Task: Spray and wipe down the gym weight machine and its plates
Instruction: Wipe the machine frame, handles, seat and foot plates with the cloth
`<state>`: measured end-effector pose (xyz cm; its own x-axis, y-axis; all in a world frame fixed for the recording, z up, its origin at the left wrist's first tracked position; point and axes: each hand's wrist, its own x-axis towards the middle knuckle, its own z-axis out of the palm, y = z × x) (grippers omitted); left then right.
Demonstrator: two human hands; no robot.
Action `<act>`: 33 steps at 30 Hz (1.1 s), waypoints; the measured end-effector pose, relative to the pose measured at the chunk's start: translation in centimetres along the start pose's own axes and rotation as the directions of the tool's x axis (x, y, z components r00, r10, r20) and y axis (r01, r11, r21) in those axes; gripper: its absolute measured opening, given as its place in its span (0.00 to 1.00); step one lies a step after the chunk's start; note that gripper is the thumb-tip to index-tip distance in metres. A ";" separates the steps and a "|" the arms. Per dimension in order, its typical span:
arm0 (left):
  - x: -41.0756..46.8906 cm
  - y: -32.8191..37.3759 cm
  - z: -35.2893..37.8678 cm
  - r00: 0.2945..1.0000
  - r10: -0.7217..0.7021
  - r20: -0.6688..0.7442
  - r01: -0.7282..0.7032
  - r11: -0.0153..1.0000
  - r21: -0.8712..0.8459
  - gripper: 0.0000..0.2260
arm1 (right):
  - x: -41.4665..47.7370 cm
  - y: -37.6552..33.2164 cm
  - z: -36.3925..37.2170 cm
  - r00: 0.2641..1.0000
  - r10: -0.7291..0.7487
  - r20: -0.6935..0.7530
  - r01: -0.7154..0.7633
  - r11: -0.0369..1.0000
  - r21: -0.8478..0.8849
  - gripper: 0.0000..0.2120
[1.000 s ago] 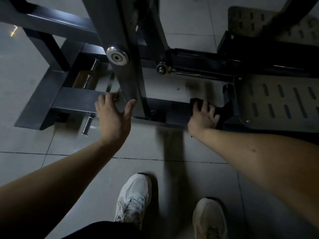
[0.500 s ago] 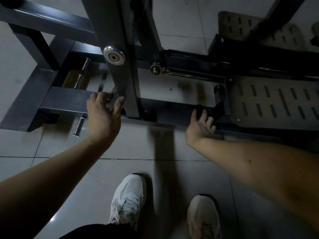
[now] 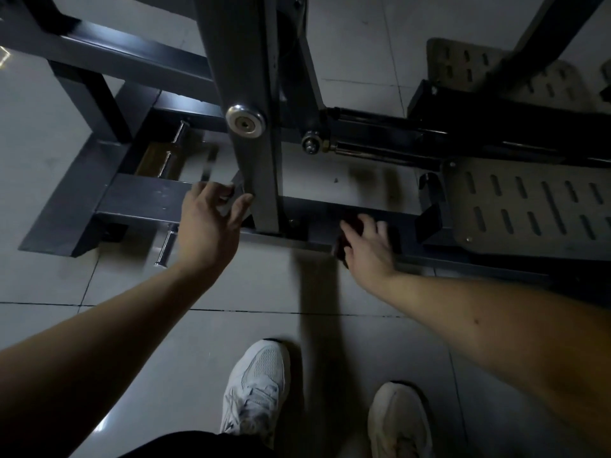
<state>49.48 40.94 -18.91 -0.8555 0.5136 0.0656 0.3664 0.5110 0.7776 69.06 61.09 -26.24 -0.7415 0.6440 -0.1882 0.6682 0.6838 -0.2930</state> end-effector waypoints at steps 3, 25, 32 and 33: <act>0.0 0.4 -0.4 0.999 -0.015 0.039 0.015 1.000 0.001 0.19 | 0.6 -1.8 -1.1 0.991 0.131 0.013 -0.132 0.978 0.163 0.23; 0.2 3.6 -1.6 0.977 0.204 -0.056 -0.201 0.978 0.048 0.08 | -1.9 -15.0 -2.8 0.967 0.110 0.230 -0.246 0.632 0.735 0.20; 0.5 2.8 -1.6 0.973 0.221 -0.071 -0.220 0.975 0.019 0.07 | -2.7 -14.7 -4.6 0.995 0.099 0.024 -0.076 0.563 0.823 0.22; 0.6 2.7 -1.5 0.972 0.224 -0.072 -0.224 0.974 0.016 0.07 | -2.5 -14.3 -4.6 0.995 0.099 -0.010 -0.049 0.573 0.818 0.22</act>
<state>49.42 41.58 -15.81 -0.7756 0.5641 0.2834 0.5544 0.3941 0.7330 61.59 51.27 -17.27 -0.6713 0.7117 -0.2070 0.3703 0.0801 -0.9254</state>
